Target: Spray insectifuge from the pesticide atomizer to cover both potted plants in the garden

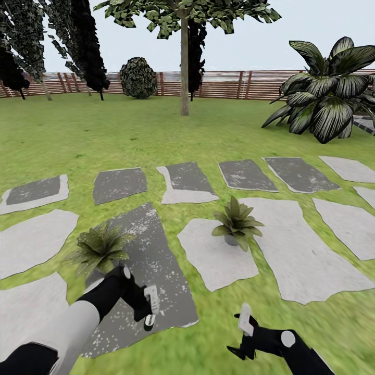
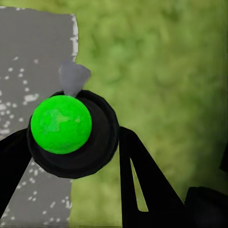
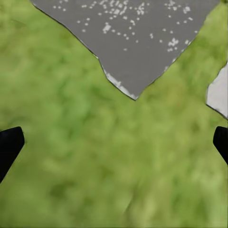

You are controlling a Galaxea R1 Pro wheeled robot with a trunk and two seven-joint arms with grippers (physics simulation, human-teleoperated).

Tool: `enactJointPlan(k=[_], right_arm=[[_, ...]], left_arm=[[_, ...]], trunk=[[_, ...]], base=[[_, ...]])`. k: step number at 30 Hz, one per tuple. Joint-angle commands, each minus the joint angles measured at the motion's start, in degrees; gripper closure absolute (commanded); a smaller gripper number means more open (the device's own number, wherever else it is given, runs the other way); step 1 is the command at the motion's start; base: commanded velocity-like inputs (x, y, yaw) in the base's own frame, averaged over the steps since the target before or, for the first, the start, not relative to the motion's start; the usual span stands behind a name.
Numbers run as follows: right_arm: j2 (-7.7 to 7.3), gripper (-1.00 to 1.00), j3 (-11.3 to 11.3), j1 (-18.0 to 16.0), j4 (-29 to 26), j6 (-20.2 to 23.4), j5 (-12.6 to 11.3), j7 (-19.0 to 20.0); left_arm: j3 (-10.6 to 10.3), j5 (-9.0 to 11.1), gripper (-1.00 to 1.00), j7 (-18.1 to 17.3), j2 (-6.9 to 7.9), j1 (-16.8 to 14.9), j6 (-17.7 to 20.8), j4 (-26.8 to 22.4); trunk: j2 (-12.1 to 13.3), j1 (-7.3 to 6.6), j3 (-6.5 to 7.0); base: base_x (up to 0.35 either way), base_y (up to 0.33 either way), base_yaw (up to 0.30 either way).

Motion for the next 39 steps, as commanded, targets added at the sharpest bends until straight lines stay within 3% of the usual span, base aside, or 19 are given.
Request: enactJointPlan(k=[1,3,5,8,9,14,20,27,32,39], right_arm=[[0.66,-1.00,0.00,-0.08,-0.03,-0.33,0.51,0.29],[1.87,-1.00,0.28,-0.12,0.07,-0.32,0.57,1.80],[3.19,-1.00,0.35,-0.22,-0.03,-0.32,0.64,6.17],[4.34,-1.00,0.37,-0.48,-0.06,-0.32,0.67,8.37],[4.53,1.00,0.38,-0.62,-0.06,-0.32,0.66,8.61],[5.00,1.00,0.38,-1.00,0.01,-0.32,0.60,9.11],[7.17,1.00,0.38,-1.05,0.02,-0.32,0.56,9.20],[11.20,1.00,0.40,-1.10,-0.01,-0.32,0.59,9.78],[11.54,1.00,0.41,-2.10,-0.15,-0.32,0.59,12.77],[11.50,1.00,0.38,-2.69,-0.16,-0.32,0.59,12.98]], left_arm=[[-0.85,0.16,1.00,-0.21,0.03,-0.02,0.01,0.20],[-1.30,0.11,1.00,-0.17,0.01,-0.02,-3.80,1.95],[-1.35,-0.06,1.00,0.01,0.01,-0.02,-7.04,4.02],[-1.40,-0.08,1.00,0.12,0.01,-0.02,-8.16,4.93],[-1.41,-0.07,1.00,0.13,0.01,-0.02,-8.29,5.02],[-1.46,0.04,1.00,0.22,-0.36,0.02,-8.53,5.17],[-1.46,-0.01,1.00,0.31,-1.86,0.56,-8.58,5.20],[-2.73,-0.93,1.00,0.32,-2.96,1.20,-10.96,5.24],[-3.08,-1.29,1.00,0.26,-3.42,1.96,-11.68,5.30],[-4.63,-1.82,1.00,0.15,-3.14,2.18,-15.80,5.35]], trunk=[[-0.02,-0.01,-0.05],[-0.02,-0.01,-0.05],[-0.02,-0.01,-0.05],[-0.02,-0.01,-0.05],[-0.02,-0.01,-0.05],[-0.02,-0.01,-0.05],[-0.02,-0.01,-0.05],[-0.02,-0.01,-0.05],[-0.02,-0.01,-0.05],[-0.02,-0.01,-0.05]], base=[[0.000,0.000,0.000],[0.000,0.000,0.000],[0.000,0.000,0.000],[0.000,0.000,0.000],[0.000,0.000,0.000],[0.000,0.000,0.000],[0.000,0.000,0.000],[0.000,0.000,0.000],[0.000,0.000,0.000],[0.000,0.000,0.000]])
